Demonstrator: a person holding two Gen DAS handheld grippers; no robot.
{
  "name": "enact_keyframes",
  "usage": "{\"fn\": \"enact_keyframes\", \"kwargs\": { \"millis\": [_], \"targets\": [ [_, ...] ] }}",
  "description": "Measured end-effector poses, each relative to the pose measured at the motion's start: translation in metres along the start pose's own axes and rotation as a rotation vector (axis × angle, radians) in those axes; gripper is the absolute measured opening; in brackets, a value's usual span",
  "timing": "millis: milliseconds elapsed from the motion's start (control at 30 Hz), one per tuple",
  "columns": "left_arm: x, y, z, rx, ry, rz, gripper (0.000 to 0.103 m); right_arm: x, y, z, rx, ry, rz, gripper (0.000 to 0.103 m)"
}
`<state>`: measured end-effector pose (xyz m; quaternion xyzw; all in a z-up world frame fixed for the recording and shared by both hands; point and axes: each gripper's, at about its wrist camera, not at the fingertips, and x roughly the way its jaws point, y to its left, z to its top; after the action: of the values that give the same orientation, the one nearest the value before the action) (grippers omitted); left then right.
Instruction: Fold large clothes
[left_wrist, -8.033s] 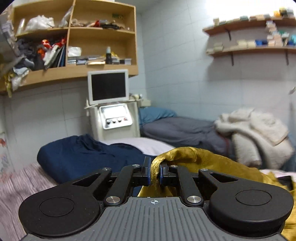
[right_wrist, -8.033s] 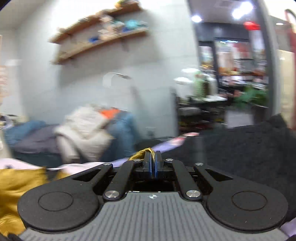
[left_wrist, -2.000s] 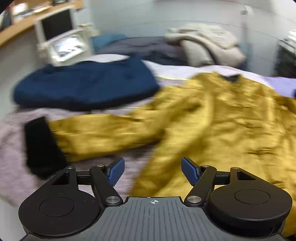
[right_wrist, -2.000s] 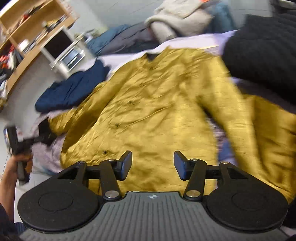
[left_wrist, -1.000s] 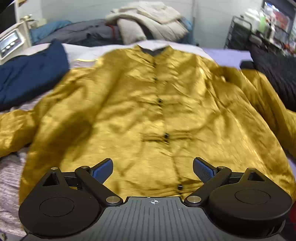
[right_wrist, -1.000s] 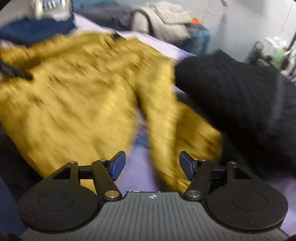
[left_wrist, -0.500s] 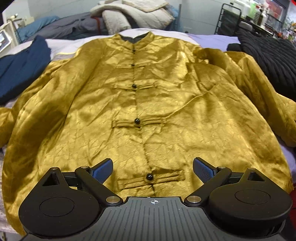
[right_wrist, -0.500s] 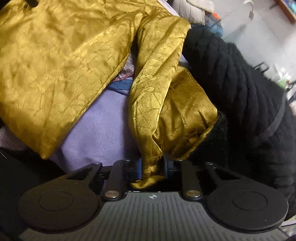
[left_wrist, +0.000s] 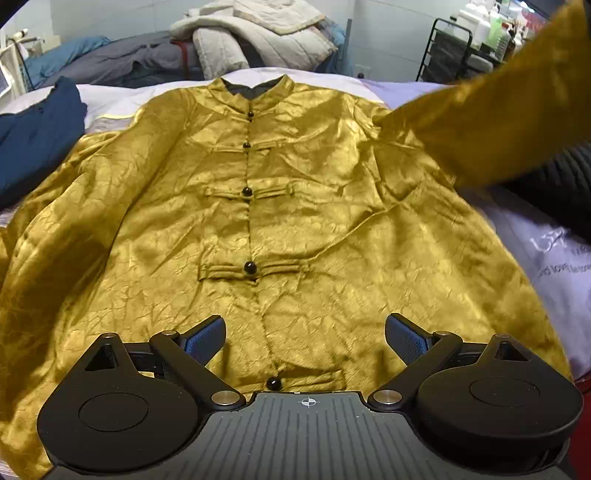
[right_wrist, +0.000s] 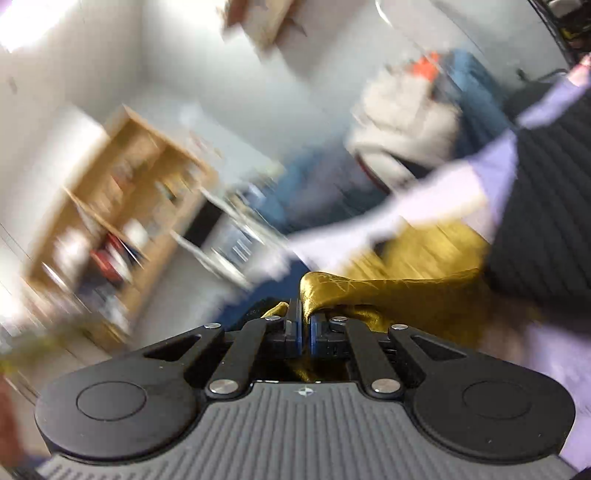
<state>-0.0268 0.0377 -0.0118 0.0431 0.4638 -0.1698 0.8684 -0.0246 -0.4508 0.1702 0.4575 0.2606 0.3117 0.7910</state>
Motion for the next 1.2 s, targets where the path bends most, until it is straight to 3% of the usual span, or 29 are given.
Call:
{"fn": "enact_keyframes", "kwargs": {
  "millis": [133, 233, 300, 467, 600, 867, 1000, 1200],
  "targets": [
    [0.004, -0.004, 0.003, 0.009, 0.002, -0.010, 0.103, -0.011, -0.022, 0.049, 0.126, -0.137, 0.103, 0.006],
    [0.012, -0.008, 0.003, 0.027, 0.018, -0.010, 0.103, -0.025, -0.051, 0.078, 0.201, -0.235, 0.096, 0.006],
    [0.020, -0.008, 0.002, 0.034, 0.037, -0.012, 0.103, -0.037, -0.081, 0.092, 0.252, -0.312, 0.038, 0.006],
    [0.036, -0.008, -0.003, 0.061, 0.068, 0.015, 0.103, -0.059, -0.160, 0.080, 0.411, -0.398, -0.103, 0.006],
    [0.038, -0.006, -0.002, 0.073, 0.066, 0.017, 0.103, -0.054, -0.198, 0.056, 0.538, -0.432, -0.017, 0.006],
    [0.027, 0.002, 0.008, 0.016, 0.025, 0.011, 0.103, 0.024, -0.138, 0.058, 0.443, -0.199, 0.075, 0.007],
    [0.011, 0.014, 0.009, 0.006, -0.019, 0.060, 0.103, 0.107, -0.103, 0.048, 0.449, -0.033, 0.160, 0.007],
    [-0.017, 0.042, 0.007, -0.004, -0.071, 0.168, 0.103, 0.256, -0.097, 0.020, 0.561, 0.177, 0.289, 0.013]
  ]
}}
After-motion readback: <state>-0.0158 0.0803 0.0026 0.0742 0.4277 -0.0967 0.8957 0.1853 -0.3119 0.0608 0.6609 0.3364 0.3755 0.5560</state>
